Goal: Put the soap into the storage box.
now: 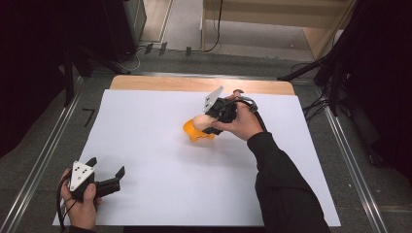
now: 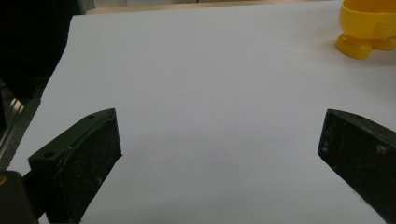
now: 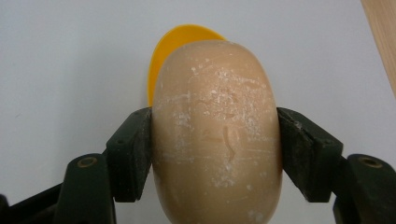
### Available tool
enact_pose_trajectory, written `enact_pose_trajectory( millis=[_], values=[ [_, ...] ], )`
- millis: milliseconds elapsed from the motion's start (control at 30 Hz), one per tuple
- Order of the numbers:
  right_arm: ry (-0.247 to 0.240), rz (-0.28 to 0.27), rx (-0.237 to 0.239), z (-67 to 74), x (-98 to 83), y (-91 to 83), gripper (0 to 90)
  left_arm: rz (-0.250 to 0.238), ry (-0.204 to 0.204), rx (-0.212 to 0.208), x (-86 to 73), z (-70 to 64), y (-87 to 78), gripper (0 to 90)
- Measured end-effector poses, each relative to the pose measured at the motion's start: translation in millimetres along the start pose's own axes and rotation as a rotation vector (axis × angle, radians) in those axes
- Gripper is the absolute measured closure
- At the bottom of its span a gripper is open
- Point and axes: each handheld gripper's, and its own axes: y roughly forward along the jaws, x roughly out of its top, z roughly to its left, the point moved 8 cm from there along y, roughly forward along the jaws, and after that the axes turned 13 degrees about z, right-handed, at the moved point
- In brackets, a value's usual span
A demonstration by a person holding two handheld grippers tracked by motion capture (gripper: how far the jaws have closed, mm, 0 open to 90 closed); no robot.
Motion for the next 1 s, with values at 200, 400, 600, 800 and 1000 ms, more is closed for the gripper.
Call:
enact_pose_trajectory(
  millis=[200,400,600,800,1000],
  values=[
    [-0.042,-0.004,0.036,-1.4,3.0,4.9,32.7,-0.002,-0.001,-0.001,0.0,0.1,-0.3,0.0],
    [-0.049,-0.015,0.047,-3.5,5.1,5.9,32.7,-0.003,-0.001,-0.002,0.0,0.2,-0.4,0.0],
    [-0.037,-0.002,0.061,-4.5,3.8,10.6,32.3,-0.003,0.001,-0.001,0.0,0.1,-0.5,0.0],
    [0.029,-0.096,0.070,-9.6,9.4,-2.5,32.4,-0.005,0.001,-0.001,0.1,-0.2,-0.2,0.0],
    [0.064,-0.059,0.064,-8.8,0.2,0.8,28.6,-0.003,0.000,0.000,0.0,-0.4,-0.2,0.0]
  ],
)
